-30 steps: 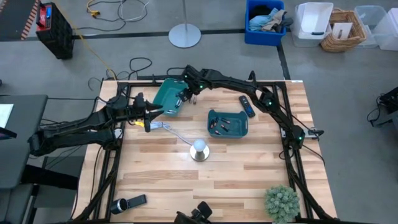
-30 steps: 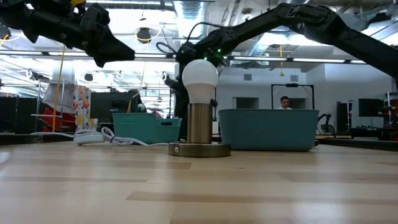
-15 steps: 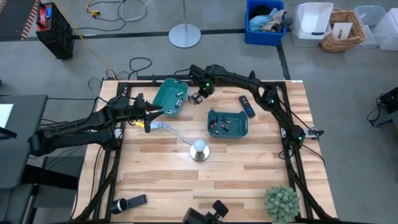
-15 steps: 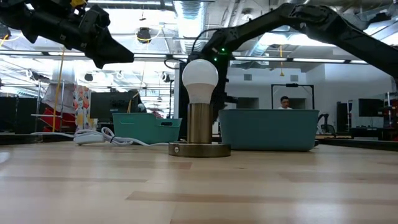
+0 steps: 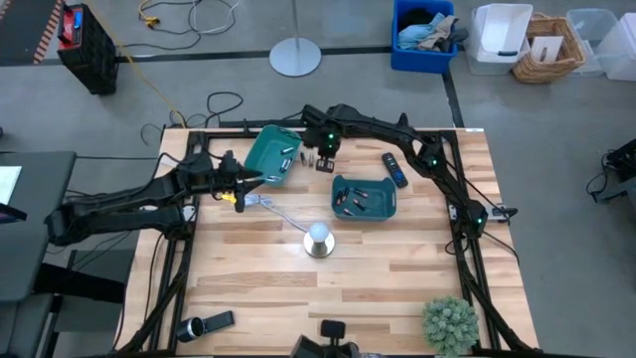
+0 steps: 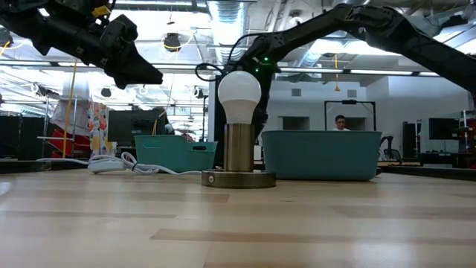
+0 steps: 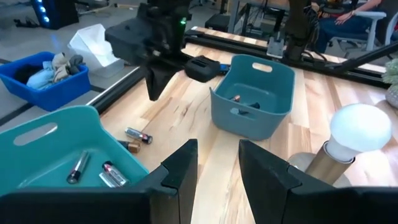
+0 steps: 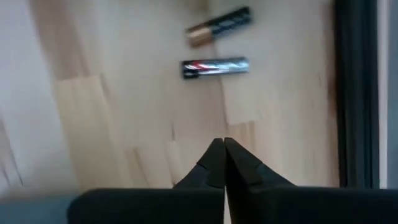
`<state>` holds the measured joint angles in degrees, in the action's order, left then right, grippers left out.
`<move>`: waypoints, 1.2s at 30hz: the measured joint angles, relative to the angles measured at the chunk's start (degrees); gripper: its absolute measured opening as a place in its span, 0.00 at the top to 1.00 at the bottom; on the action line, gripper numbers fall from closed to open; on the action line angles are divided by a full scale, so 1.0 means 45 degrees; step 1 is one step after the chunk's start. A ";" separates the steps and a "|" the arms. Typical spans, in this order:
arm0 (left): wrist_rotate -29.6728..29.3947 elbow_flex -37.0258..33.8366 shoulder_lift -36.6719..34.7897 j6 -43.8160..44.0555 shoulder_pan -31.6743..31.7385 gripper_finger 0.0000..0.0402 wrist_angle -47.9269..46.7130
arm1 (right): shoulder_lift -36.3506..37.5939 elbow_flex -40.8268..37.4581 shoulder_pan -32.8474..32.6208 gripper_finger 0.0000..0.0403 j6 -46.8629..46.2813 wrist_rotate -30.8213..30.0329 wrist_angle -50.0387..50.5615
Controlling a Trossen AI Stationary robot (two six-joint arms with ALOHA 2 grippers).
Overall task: Sort batteries
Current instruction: Put the silver battery into the green bin
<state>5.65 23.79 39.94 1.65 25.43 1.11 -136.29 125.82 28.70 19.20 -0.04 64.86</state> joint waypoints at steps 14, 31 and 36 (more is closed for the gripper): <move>-0.0005 0.0010 0.0546 0.0275 0.0000 0.72 0.0181 | 0.0078 0.0000 -0.0346 0.53 0.2515 -0.0418 0.0472; -0.0019 0.0010 0.2205 0.0132 0.0000 0.72 0.0766 | 0.0024 0.0271 -0.0931 0.30 -0.1601 -0.0629 -0.1216; -0.0012 0.0010 0.2205 0.0192 0.0000 0.72 0.0674 | 0.0027 0.1340 -0.0744 0.30 -0.2435 -0.0619 -0.1013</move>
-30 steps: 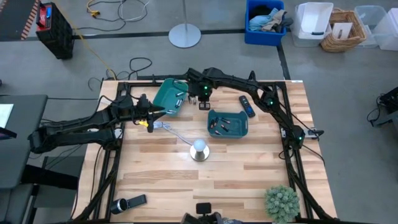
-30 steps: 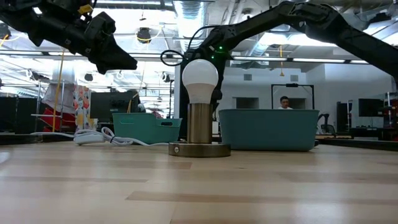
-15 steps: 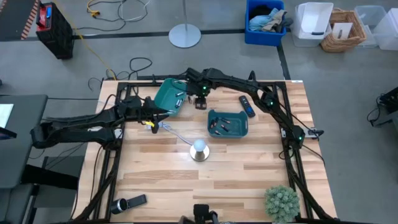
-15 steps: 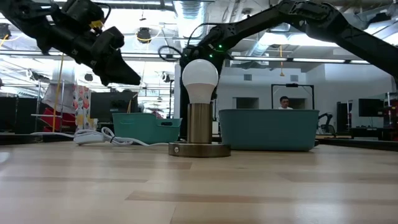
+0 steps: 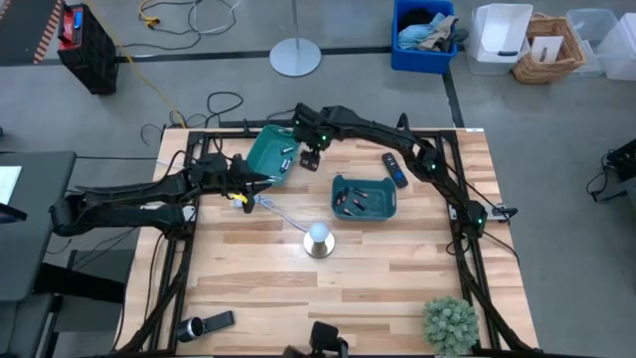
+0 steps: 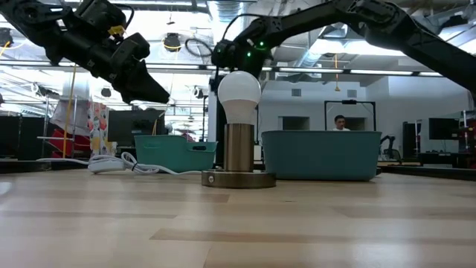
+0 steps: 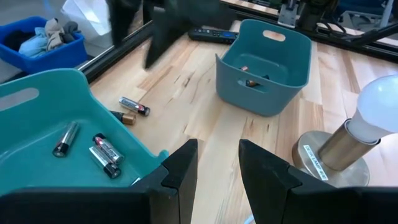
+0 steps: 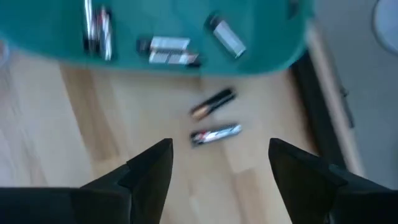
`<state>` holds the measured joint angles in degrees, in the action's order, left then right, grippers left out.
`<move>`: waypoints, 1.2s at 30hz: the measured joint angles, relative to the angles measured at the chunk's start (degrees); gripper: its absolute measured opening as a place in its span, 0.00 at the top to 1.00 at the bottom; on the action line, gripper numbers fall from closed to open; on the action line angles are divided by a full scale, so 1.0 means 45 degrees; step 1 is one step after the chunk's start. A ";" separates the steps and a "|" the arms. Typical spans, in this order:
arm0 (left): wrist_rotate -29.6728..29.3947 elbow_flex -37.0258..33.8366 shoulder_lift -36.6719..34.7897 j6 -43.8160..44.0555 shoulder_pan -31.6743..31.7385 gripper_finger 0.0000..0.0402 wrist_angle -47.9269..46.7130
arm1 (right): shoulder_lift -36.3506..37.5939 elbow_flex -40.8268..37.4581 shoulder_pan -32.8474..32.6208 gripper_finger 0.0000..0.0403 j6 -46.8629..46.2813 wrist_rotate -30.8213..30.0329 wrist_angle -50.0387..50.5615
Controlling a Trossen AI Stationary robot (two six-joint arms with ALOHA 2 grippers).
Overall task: Sort batteries
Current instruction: Put the silver battery into the green bin
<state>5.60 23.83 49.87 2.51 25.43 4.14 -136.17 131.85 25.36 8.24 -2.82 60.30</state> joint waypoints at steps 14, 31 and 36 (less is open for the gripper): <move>-0.0077 -0.0005 0.0405 -0.0502 -0.0080 0.72 -0.0067 | 0.0132 0.0476 0.0559 0.52 -0.1076 -0.0029 -0.1182; -0.1013 0.7023 0.7383 -0.4991 0.0191 0.72 -0.3364 | 0.3719 0.0419 0.1144 0.99 -0.0213 -0.0698 -0.0163; -0.1201 0.9700 0.9792 -0.6448 0.0261 0.69 -0.4853 | 0.5536 0.0424 0.1159 0.99 0.0491 -0.0784 0.0199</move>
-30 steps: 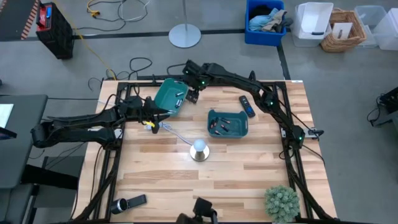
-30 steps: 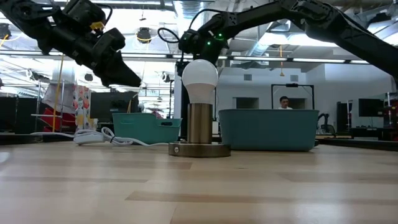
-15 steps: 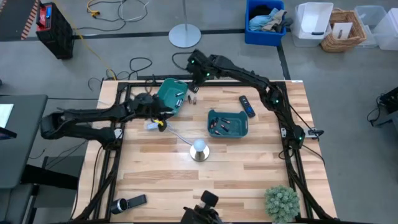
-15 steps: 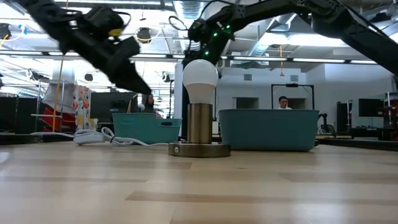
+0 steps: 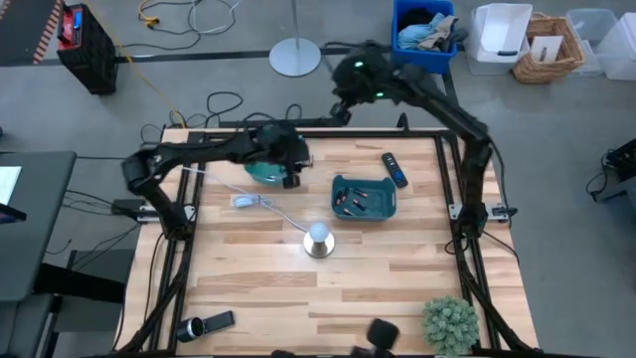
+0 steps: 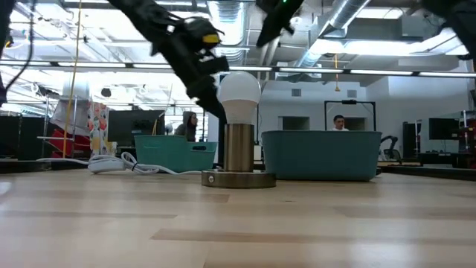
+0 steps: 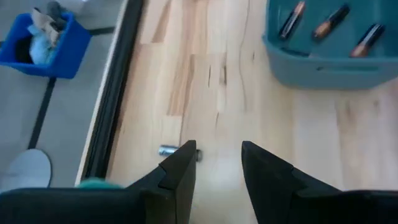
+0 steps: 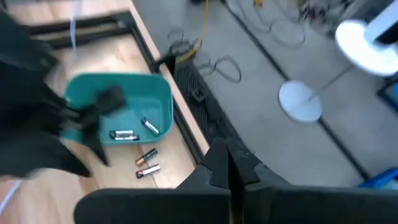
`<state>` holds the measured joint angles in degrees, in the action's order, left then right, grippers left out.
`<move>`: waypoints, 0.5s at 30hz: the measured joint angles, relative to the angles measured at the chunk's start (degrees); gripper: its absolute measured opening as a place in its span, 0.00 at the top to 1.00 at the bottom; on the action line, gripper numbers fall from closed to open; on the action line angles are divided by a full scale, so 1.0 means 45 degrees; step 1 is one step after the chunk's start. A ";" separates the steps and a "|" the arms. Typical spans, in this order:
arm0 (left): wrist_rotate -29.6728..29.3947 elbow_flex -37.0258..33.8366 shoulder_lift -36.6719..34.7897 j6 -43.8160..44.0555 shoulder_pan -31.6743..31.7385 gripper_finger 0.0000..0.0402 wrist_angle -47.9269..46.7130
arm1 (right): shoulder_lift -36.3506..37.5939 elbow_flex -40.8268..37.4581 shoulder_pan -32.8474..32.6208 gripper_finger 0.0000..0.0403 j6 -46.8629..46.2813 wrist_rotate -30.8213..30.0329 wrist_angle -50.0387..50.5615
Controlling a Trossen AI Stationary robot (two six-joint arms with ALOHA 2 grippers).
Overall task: Sort batteries
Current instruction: Put the silver battery into the green bin
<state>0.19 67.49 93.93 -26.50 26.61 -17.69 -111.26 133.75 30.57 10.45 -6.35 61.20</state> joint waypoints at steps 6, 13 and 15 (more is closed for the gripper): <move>-0.0118 0.2375 0.2213 -0.1343 0.0305 0.59 -0.1773 | 0.1887 0.0005 -0.0128 0.99 0.0261 0.0005 0.0579; -0.0013 0.3203 0.3075 -0.2479 0.0658 0.43 -0.2229 | 0.3252 0.0010 -0.0375 1.00 0.0366 0.0002 0.1295; 0.0256 0.3234 0.3106 -0.2819 0.0795 0.39 -0.2238 | 0.3437 0.0000 -0.0412 1.00 0.0370 0.0005 0.1583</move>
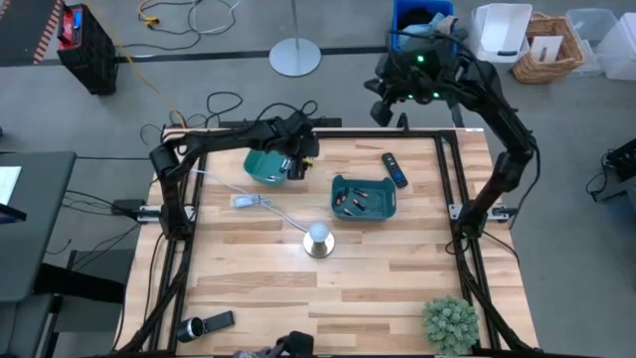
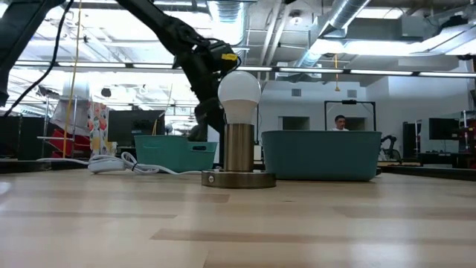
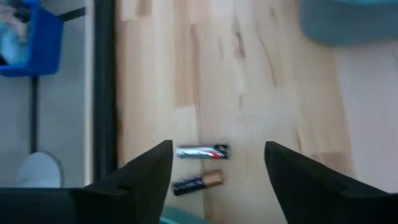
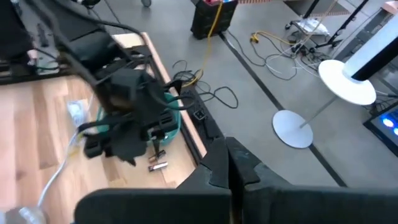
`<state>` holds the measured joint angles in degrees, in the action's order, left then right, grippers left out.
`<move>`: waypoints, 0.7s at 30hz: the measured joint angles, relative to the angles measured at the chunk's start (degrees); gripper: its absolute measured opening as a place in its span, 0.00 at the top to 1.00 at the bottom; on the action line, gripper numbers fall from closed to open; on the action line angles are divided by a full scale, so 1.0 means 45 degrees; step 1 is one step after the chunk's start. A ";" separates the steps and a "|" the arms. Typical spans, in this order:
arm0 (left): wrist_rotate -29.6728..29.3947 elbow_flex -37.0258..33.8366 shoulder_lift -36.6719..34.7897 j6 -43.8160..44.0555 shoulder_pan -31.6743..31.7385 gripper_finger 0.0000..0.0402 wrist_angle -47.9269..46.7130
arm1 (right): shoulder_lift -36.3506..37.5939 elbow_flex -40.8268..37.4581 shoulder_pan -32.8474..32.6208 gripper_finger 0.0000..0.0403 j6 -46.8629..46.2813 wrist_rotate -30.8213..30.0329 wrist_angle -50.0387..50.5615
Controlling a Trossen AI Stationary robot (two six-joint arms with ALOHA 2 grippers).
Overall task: Sort batteries
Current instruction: Put the silver battery into the green bin
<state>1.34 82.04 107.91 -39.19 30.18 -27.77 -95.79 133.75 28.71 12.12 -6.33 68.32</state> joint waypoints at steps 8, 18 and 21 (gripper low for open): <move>0.0622 0.0314 0.0630 -0.0747 0.0369 0.29 -0.0472 | 0.0253 0.0000 -0.0565 1.00 0.0052 -0.0001 0.0781; 0.0659 0.2478 0.2607 -0.0558 0.0947 0.29 -0.2277 | 0.0209 0.0000 -0.1061 1.00 0.0346 -0.0005 0.0658; 0.1074 0.2545 0.2771 -0.0593 0.1070 0.29 -0.2359 | 0.0209 0.0000 -0.1060 0.99 0.0345 -0.0005 0.0671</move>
<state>6.18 93.49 120.38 -41.86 35.00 -38.38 -94.85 133.75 23.94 13.67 -6.35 71.34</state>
